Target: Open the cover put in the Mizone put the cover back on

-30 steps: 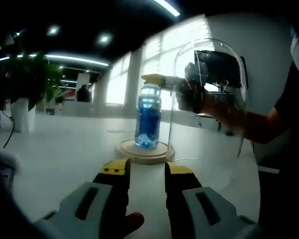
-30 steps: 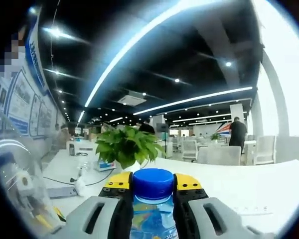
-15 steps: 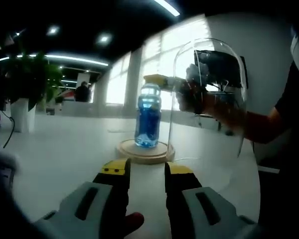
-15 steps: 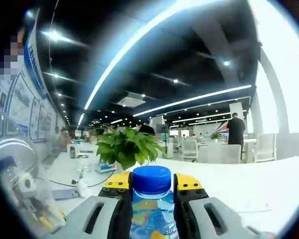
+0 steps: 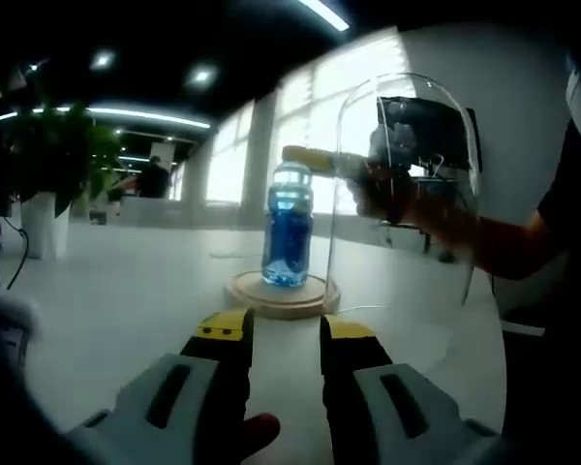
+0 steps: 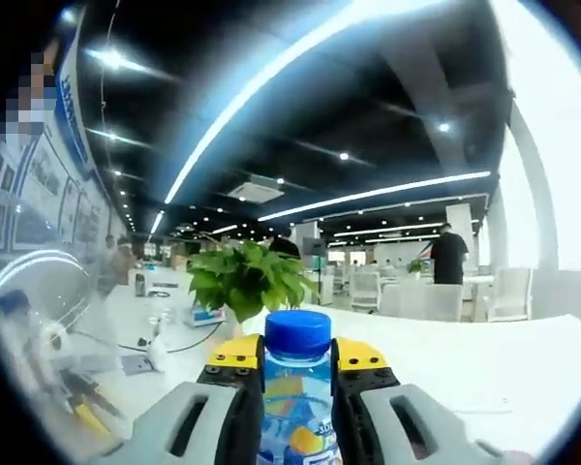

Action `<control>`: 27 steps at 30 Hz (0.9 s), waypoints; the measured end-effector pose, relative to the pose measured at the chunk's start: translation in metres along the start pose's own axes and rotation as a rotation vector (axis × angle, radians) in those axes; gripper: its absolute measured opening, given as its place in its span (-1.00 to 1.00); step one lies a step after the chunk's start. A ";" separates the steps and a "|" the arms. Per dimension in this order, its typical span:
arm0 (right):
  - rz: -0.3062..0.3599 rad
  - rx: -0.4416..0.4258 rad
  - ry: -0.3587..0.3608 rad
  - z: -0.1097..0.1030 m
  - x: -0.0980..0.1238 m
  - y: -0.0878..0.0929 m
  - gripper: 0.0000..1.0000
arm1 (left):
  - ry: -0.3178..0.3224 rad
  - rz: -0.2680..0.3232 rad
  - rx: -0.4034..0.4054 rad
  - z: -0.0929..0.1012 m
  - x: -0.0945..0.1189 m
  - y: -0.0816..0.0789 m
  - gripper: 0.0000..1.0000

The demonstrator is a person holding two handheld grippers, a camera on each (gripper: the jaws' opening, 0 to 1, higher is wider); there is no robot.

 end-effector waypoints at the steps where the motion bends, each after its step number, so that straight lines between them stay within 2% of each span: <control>1: 0.001 0.000 0.001 0.000 0.001 0.000 -0.63 | 0.000 0.000 0.000 0.000 0.000 0.000 -0.58; 10: 0.002 0.025 0.006 -0.002 0.015 0.001 -0.75 | -0.003 -0.002 -0.001 -0.001 0.000 0.001 -0.58; 20: 0.021 0.026 0.028 0.007 0.034 -0.004 -0.75 | -0.004 -0.001 -0.003 -0.002 0.000 0.001 -0.58; 27: 0.018 0.038 0.037 0.007 0.058 -0.002 -0.79 | -0.014 0.001 0.004 -0.003 -0.001 0.000 -0.58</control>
Point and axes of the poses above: the point that each gripper's makers call its tool centre point, and the gripper's own axes: x roughly backward along the fingers, z roughly to its right, y roughly out of its underside, the point moved 4 cm from there along x, roughly backward along the fingers, and after that the axes turned 12 degrees about -x, right-handed, at the moved point
